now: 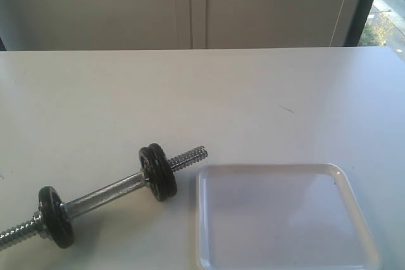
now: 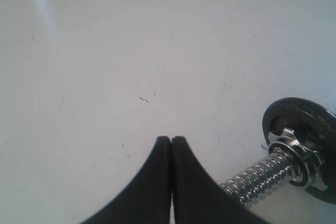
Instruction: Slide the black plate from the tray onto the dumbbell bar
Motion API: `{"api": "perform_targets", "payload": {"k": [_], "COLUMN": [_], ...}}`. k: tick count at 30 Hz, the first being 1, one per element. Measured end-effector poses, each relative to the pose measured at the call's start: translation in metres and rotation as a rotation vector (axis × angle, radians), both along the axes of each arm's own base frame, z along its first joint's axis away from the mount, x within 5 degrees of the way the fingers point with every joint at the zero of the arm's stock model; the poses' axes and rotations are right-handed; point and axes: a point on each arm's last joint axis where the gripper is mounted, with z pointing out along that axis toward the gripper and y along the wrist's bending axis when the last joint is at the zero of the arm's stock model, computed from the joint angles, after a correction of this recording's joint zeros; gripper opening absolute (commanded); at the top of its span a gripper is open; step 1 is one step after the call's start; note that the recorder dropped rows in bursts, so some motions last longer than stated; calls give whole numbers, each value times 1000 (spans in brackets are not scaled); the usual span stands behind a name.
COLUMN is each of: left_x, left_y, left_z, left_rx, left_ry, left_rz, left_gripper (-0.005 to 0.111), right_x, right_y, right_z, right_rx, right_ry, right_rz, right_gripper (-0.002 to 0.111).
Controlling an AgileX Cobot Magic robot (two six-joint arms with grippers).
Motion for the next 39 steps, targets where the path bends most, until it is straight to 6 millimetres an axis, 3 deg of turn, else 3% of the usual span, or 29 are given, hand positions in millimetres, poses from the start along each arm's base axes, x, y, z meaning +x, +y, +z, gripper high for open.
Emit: {"api": "perform_targets", "payload": {"k": [39], "left_x": [-1], "left_y": [-4], "left_z": [0], "left_rx": [2], "left_ry": [0], "left_rz": [-79], "left_gripper": [0], "right_x": [0], "right_y": [2], "right_z": [1], "right_rx": [3], "right_ry": [-7], "right_rz": [29], "right_gripper": [0]}}
